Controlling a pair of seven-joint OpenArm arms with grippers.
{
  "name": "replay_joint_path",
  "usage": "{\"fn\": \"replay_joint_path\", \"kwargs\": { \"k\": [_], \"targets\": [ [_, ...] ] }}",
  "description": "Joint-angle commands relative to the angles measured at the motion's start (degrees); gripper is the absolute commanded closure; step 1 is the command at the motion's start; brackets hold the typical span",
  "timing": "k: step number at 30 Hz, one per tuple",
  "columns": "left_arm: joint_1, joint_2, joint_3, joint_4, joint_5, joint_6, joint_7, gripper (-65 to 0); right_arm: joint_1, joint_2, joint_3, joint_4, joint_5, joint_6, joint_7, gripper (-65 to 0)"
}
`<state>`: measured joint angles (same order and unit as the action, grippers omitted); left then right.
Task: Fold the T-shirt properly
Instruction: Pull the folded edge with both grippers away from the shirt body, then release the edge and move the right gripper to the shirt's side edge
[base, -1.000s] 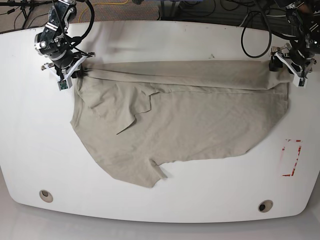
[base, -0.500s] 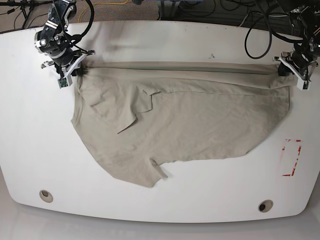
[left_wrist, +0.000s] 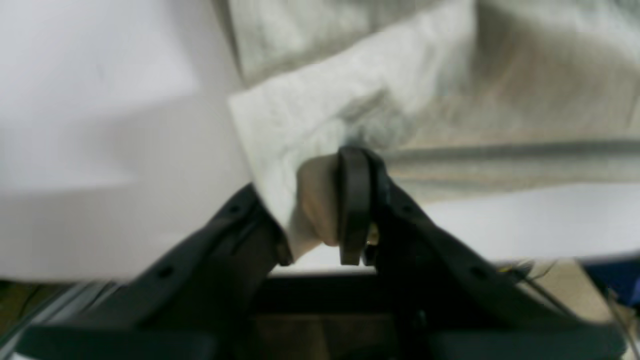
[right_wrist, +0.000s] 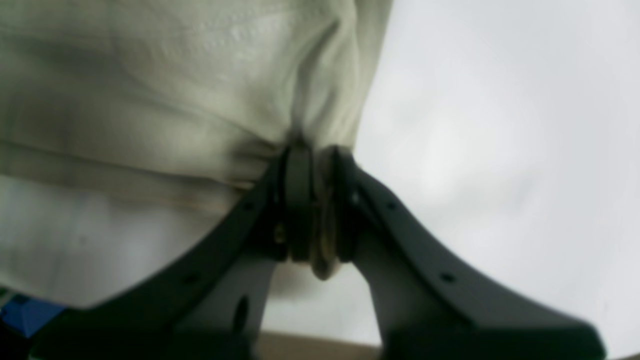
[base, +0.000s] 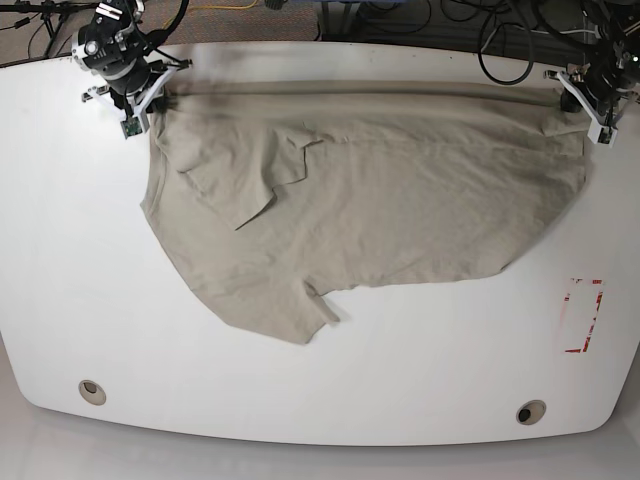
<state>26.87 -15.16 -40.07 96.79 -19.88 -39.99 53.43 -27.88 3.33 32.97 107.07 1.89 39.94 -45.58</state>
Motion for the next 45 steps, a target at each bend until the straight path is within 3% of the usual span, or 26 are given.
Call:
{"fn": "replay_joint_path", "kwargs": {
  "k": [1, 8, 15, 19, 25, 28, 37, 45],
  "targets": [
    [2.6, -1.1, -0.4, 3.3, -0.6, 0.0, -0.8, -11.3, -2.1, 0.2, 0.4, 1.5, -0.7, 0.1, -1.5, -4.3],
    [5.3, -1.2, -0.4, 5.0, -0.6, 0.0, -0.8, -12.4, -5.0, 0.3, 0.4, 2.4, -0.7, 0.1, -1.3, -4.4],
    [5.1, -2.3, -0.4, 5.0, -0.6, 0.0, -0.8, -27.8, -4.9, 0.3, 0.4, 2.4, -0.8, 0.1, -1.4, -5.9],
    [5.0, -2.5, -0.4, 5.7, -0.6, 0.0, -0.8, -33.6, -4.8, 0.4, 0.4, 3.7, -1.1, 0.1, -1.4, -17.6],
    [4.9, -3.6, -0.4, 9.8, -0.6, 0.0, -0.8, -35.7, -5.3, 0.4, 0.4, 8.3, -1.1, 0.1, -1.5, -38.7],
    [4.9, -4.0, -0.4, 11.8, -1.1, 0.0, -0.6, -35.7, -5.2, 0.4, 0.4, 9.4, -0.9, 0.1, -1.5, -44.2],
    [-0.3, -6.1, -2.2, 13.6, -5.5, 0.0, 5.6, -35.4, -1.3, 0.8, 0.1, 9.4, -1.1, 0.1, -1.5, -45.3],
    [-6.3, -6.1, -5.4, 13.6, -6.5, 0.0, 6.2, -35.4, 5.2, 0.8, 0.0, 9.3, -1.1, 0.1, -1.5, -45.3]
  ]
}}
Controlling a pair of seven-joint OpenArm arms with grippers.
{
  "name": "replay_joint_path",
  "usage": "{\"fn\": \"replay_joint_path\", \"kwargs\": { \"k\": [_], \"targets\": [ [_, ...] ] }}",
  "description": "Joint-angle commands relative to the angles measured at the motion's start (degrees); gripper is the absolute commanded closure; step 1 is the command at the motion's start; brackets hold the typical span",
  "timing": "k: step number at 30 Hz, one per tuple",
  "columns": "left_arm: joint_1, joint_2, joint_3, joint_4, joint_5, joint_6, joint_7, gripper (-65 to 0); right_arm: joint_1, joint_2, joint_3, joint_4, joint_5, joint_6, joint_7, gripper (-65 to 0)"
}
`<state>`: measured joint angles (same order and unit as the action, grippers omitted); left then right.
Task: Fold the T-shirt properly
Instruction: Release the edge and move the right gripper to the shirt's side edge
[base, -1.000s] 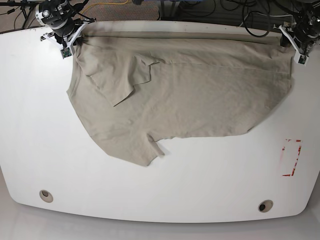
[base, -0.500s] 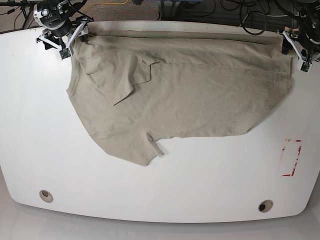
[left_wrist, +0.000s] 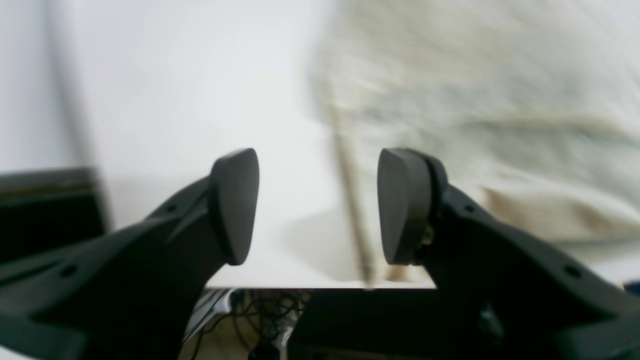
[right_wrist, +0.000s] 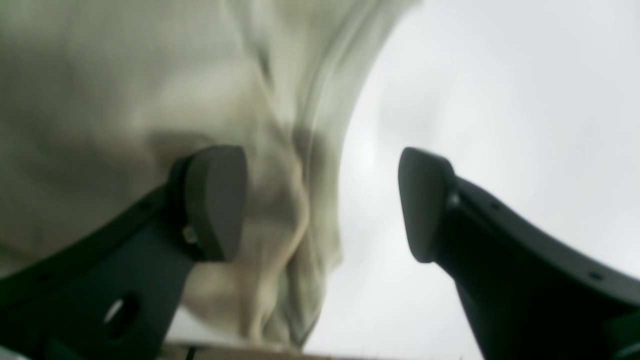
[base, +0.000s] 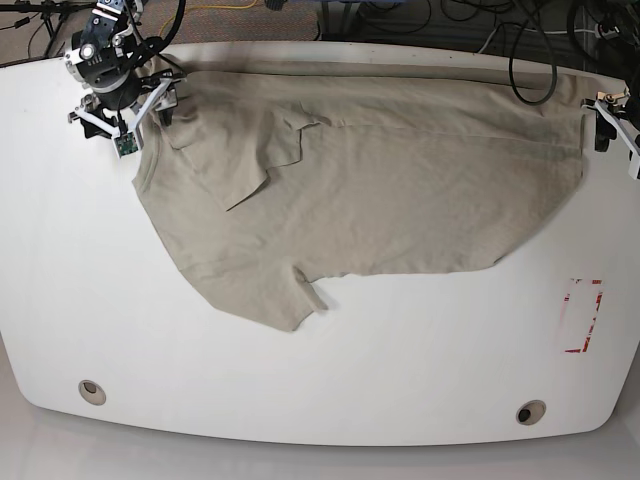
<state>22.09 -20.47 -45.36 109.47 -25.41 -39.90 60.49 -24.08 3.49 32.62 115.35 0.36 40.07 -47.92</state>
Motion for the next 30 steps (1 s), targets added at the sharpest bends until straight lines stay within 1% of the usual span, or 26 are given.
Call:
{"fn": "replay_joint_path", "kwargs": {
  "k": [1, 5, 10, 13, 20, 25, 27, 30],
  "targets": [
    [-2.4, -0.8, -0.1, 0.9, -0.8, -0.1, -0.8, -35.4, 2.5, 0.6, 0.3, 0.8, 0.4, -0.1, 0.8, -45.3],
    [-5.3, -0.8, 0.0, 0.4, 0.4, -0.1, -0.8, -35.3, 7.1, 0.7, 0.3, -1.2, 0.3, -0.1, 0.6, -45.3],
    [-8.6, -0.6, 0.2, 0.3, 4.7, -0.1, -0.8, -35.3, 12.9, 1.3, 0.3, -1.9, 0.3, -0.1, -3.4, -45.3],
    [-10.4, -0.5, 0.7, 0.2, 6.3, -0.1, -0.8, -35.3, 16.6, 1.5, 0.3, -4.4, 0.4, -0.1, -3.4, -45.3],
    [-14.0, -0.4, 4.9, -0.5, 10.1, -0.1, -0.8, -35.3, 29.0, 1.9, 0.2, -17.7, 0.3, -0.1, -3.2, -45.3],
    [-17.5, -0.4, 5.3, -4.7, 10.8, -0.1, -0.8, -35.3, 36.5, 3.5, 0.2, -27.7, 0.3, -0.1, -2.9, -45.3],
    [-19.0, -0.4, 5.3, -6.5, 10.8, -0.1, -0.8, -35.3, 38.6, 3.7, 0.2, -31.3, 0.3, -0.1, -2.0, -45.3],
    [-21.8, -0.4, 5.3, -9.6, 11.7, -0.1, -0.8, -35.4, 41.5, 4.6, 0.2, -37.3, 0.3, -0.1, 1.7, -45.3]
  ]
}}
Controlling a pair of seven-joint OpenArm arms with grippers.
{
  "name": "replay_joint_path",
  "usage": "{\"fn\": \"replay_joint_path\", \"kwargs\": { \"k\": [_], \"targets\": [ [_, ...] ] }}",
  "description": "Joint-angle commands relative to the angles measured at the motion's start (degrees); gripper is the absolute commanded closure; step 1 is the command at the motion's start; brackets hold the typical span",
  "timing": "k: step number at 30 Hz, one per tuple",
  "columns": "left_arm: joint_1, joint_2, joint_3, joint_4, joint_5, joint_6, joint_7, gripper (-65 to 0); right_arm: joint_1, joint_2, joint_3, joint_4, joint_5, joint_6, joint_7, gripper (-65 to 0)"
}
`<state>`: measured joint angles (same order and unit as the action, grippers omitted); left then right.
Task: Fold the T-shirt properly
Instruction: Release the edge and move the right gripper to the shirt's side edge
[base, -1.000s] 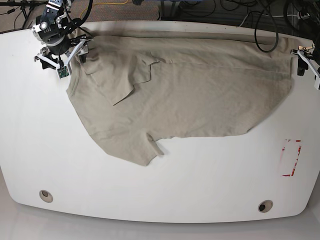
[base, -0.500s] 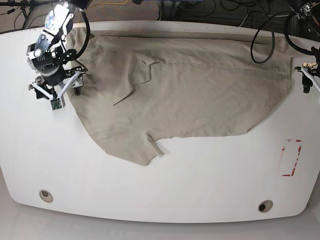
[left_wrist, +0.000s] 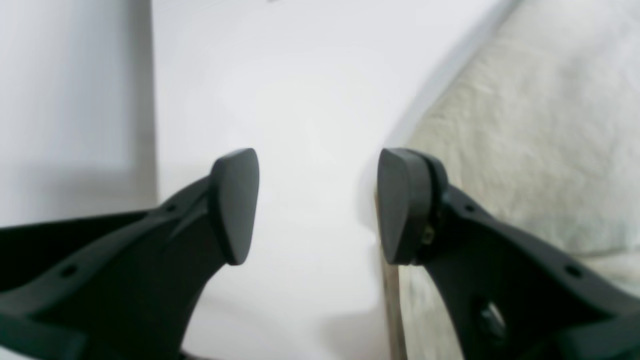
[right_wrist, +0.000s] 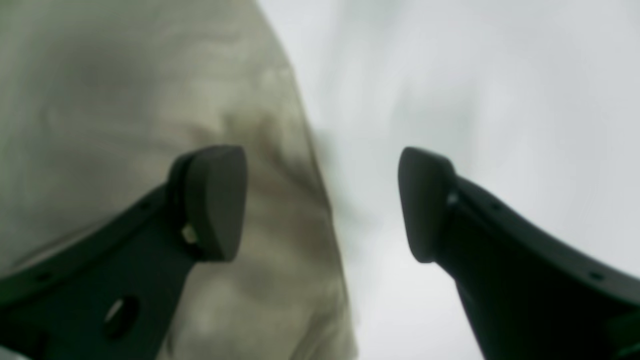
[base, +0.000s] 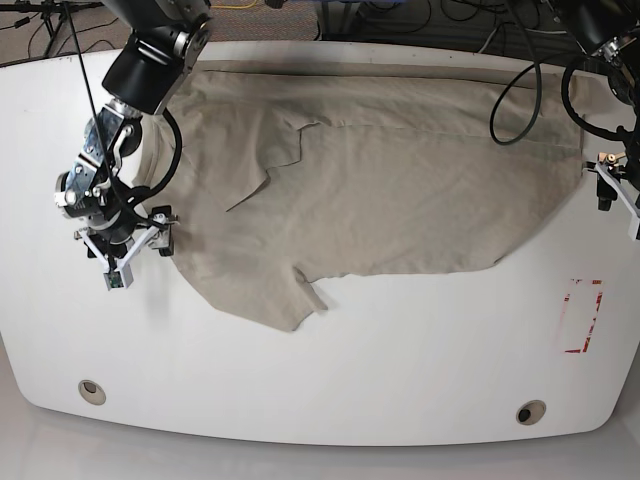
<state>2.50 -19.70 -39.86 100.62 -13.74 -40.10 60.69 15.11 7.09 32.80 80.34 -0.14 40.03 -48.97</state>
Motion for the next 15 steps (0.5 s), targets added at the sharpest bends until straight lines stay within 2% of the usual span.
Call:
{"fn": "replay_joint_path", "kwargs": {
  "k": [1, 7, 11, 15],
  "targets": [
    [-2.9, -1.2, -0.3, -1.5, 0.4, 0.1, -1.0, -35.4, 3.0, 1.2, -0.1, -4.1, 0.8, 0.0, 3.7, -45.3],
    [-6.4, -1.4, -0.6, -7.2, 1.7, 0.1, -1.0, -35.7, 6.0, 3.3, -5.5, -14.4, 0.7, 0.0, 8.6, -45.3],
    [-7.6, -1.5, -0.7, -9.8, 1.7, 0.1, -1.1, -35.7, 6.1, 3.2, -6.7, -18.0, 0.7, 0.0, 11.6, -45.3],
    [-7.9, -1.5, -1.3, -12.8, 1.7, 0.1, -1.2, -35.8, 5.9, 3.1, -7.5, -18.2, 0.8, 0.0, 11.9, -45.3]
  ]
}}
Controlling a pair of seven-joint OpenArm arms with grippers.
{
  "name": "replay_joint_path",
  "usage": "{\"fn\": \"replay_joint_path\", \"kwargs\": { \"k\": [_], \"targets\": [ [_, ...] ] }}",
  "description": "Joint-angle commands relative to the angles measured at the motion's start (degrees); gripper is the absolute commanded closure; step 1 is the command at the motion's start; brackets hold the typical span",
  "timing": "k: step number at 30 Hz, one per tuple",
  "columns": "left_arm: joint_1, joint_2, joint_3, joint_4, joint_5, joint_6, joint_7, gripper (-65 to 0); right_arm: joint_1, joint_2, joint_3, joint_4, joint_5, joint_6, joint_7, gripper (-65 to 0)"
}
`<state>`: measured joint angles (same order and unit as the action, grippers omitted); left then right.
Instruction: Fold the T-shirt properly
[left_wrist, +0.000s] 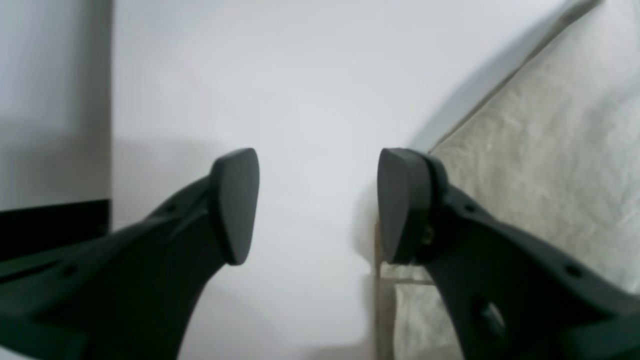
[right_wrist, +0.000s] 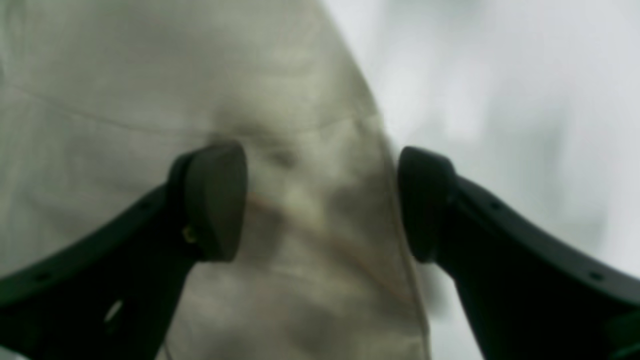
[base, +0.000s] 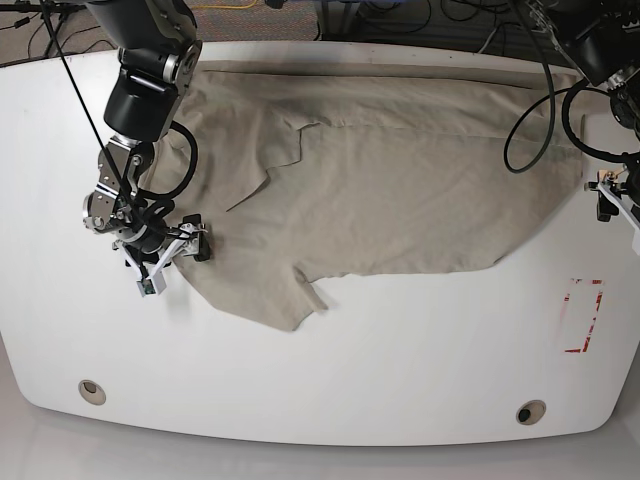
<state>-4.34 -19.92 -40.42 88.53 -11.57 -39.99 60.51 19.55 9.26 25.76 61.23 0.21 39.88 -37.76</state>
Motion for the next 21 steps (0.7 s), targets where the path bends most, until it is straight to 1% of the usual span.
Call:
{"fn": "replay_joint_path", "kwargs": {
  "k": [1, 5, 6, 8, 9, 11, 12, 15, 16, 17, 18, 21],
  "targets": [
    [-1.2, -1.3, -1.5, -1.9, -0.4, 0.0, -1.1, -35.8, 1.3, 0.8, -1.0, 0.9, 0.5, 0.1, 0.7, -45.2],
    [-2.6, -1.3, -3.9, -6.7, -0.5, 0.0, -1.1, -35.8, 0.8, -0.1, -3.4, 0.9, 0.6, 0.1, 0.8, -44.9],
    [-2.7, -1.3, -4.1, -7.9, -0.5, 0.0, -1.1, -35.8, 0.6, -0.2, -3.5, 0.9, 0.5, 0.1, 0.9, -43.9],
    [-3.0, -1.3, -4.2, -10.4, -0.7, 0.0, -1.1, -35.8, 0.5, -0.5, -3.5, 0.9, 0.5, 0.1, 1.1, -39.5],
    [-3.0, -1.3, -4.2, -11.7, -0.7, 0.0, -1.1, -35.8, 0.5, -0.6, -3.5, 0.9, 0.5, 0.1, 1.6, -34.6],
    [-3.3, -1.1, -4.0, -12.7, -0.7, 0.0, -1.2, -35.8, 0.4, -0.6, -3.6, 0.8, 0.5, 0.1, 2.2, -27.0],
    [-3.8, -1.0, -4.0, -13.1, -0.7, 0.0, -1.3, -35.8, 0.4, -0.6, -3.6, 0.8, 0.5, 0.1, 2.4, -21.7],
    [-5.2, -1.0, -4.0, -14.5, -0.7, 0.0, -2.0, -35.8, 0.4, -0.6, -3.6, 0.8, 0.5, 0.1, 2.4, -11.1],
    [-5.5, -0.9, -4.0, -14.9, -0.7, 0.0, -2.3, -35.8, 0.4, -0.6, -3.6, 0.8, 0.5, 0.1, 2.4, -8.9],
    [-6.0, -0.3, -3.9, -15.7, -0.7, 0.0, -2.6, -35.8, 0.4, -0.6, -3.6, 0.8, 0.5, 0.1, 2.4, -7.1],
    [-6.4, 0.1, -3.9, -16.4, -0.6, 0.0, -2.8, -35.8, 0.4, -0.6, -3.6, 0.8, 0.5, 0.1, 2.4, -7.0],
    [-8.5, 0.6, -3.1, -18.9, -0.4, 0.0, -3.1, -35.8, 0.4, -0.6, -3.6, 0.8, 0.5, 0.1, 2.4, -8.9]
  ]
}}
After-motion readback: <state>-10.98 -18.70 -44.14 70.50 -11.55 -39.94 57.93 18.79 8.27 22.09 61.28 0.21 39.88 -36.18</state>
